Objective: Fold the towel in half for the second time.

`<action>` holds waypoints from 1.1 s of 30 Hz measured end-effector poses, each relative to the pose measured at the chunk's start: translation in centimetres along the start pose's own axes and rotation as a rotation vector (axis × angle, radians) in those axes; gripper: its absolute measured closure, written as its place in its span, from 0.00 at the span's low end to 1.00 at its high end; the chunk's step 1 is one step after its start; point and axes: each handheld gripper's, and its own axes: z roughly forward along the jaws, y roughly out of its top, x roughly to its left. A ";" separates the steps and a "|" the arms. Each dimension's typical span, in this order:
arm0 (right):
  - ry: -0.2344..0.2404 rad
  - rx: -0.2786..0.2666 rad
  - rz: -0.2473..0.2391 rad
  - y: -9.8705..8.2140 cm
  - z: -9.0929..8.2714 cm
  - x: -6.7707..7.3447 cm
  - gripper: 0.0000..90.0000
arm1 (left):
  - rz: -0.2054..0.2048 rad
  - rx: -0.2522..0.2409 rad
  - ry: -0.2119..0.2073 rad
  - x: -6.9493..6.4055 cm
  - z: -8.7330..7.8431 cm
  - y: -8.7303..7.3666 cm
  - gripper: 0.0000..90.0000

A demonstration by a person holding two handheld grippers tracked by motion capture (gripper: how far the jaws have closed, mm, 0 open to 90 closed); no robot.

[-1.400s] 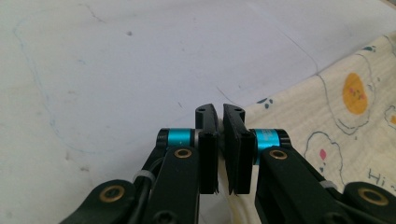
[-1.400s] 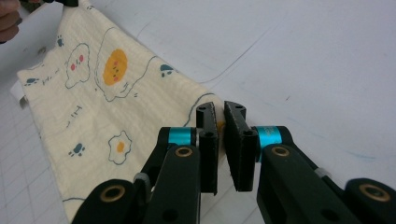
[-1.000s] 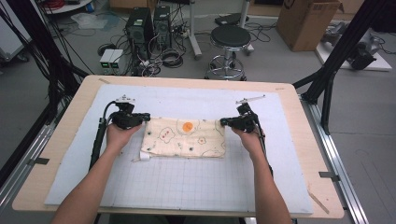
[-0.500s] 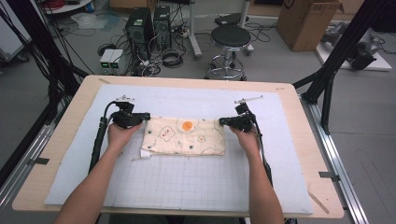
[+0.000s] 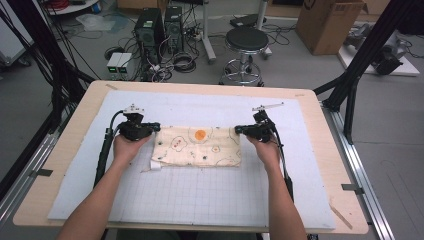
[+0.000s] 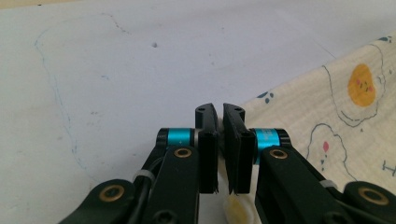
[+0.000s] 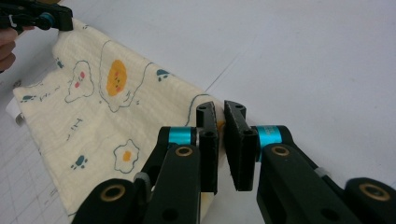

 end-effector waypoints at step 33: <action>0.054 -0.046 -0.050 -2.3 -2.0 1.7 0.94 | 0.073 -0.077 -0.039 -2.0 -3.0 -2.6 0.93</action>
